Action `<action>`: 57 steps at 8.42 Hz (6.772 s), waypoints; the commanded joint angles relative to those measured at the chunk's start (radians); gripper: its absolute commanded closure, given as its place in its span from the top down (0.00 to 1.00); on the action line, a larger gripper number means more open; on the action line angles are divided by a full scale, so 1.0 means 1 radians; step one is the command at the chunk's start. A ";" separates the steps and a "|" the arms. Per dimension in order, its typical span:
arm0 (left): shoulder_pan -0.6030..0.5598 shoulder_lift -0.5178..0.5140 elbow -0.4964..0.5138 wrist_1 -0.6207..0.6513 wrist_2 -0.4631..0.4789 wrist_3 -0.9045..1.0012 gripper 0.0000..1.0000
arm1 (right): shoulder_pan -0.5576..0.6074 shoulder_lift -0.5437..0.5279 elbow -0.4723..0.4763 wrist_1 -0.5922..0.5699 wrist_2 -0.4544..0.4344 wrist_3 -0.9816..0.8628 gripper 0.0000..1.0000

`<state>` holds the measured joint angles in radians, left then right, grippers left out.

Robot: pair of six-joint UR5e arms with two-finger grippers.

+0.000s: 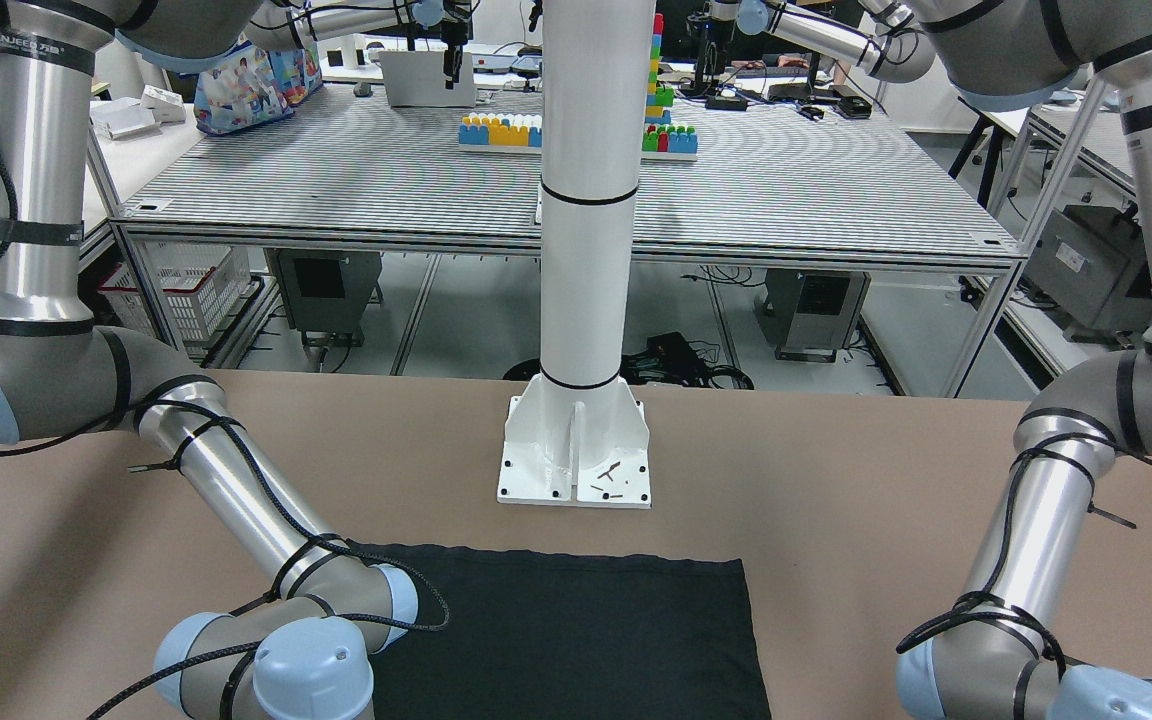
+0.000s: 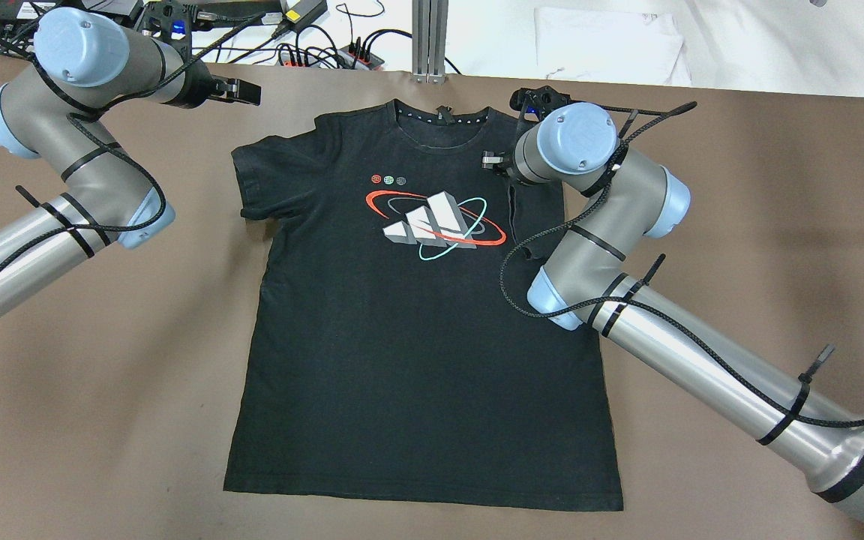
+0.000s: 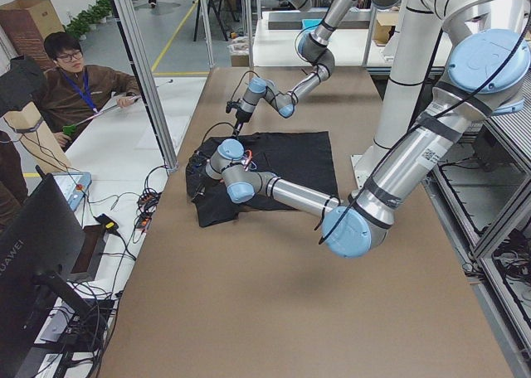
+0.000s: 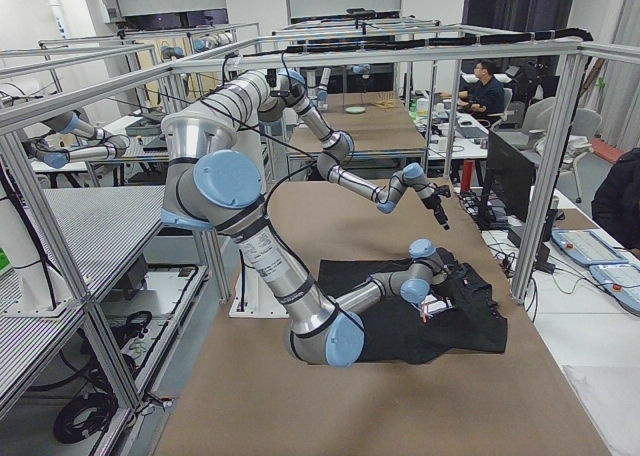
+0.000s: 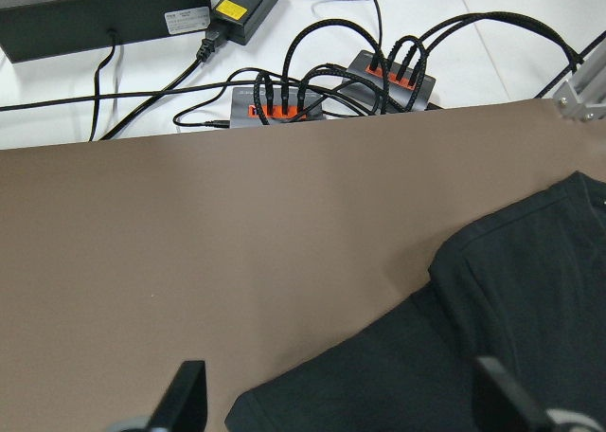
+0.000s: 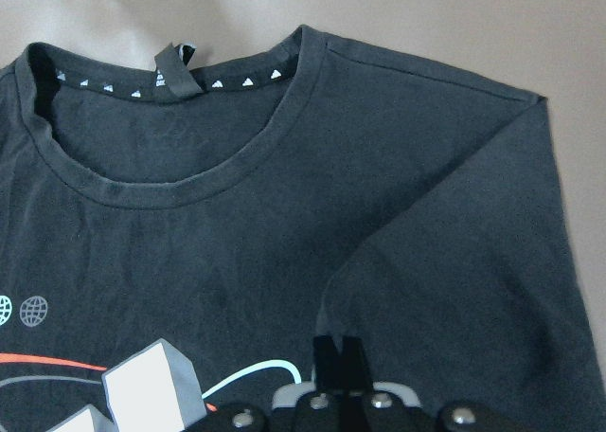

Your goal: Fold clothes

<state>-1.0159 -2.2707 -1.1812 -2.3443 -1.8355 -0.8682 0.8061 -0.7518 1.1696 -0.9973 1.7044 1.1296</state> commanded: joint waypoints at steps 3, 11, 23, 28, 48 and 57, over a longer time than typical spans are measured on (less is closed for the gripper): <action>0.002 -0.003 0.000 0.002 0.004 0.002 1.00 | 0.001 0.032 -0.039 0.002 -0.031 0.002 0.00; 0.002 -0.001 0.000 -0.001 0.004 0.005 1.00 | 0.010 0.083 -0.070 0.009 -0.055 0.041 0.94; 0.054 -0.096 0.374 -0.257 0.002 0.021 1.00 | 0.090 0.085 0.002 -0.034 0.130 0.047 0.94; 0.054 -0.092 0.414 -0.256 -0.011 0.014 1.00 | 0.088 0.081 0.021 -0.040 0.130 0.045 0.94; 0.175 -0.287 0.160 0.258 0.066 -0.296 0.00 | 0.085 0.080 0.019 -0.038 0.127 0.035 0.94; 0.286 -0.359 0.336 0.125 0.335 -0.347 1.00 | 0.076 0.077 0.021 -0.037 0.123 0.036 0.94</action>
<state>-0.7265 -2.6263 -0.8425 -2.2129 -1.4970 -1.2159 0.8844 -0.6749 1.1889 -1.0339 1.8270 1.1629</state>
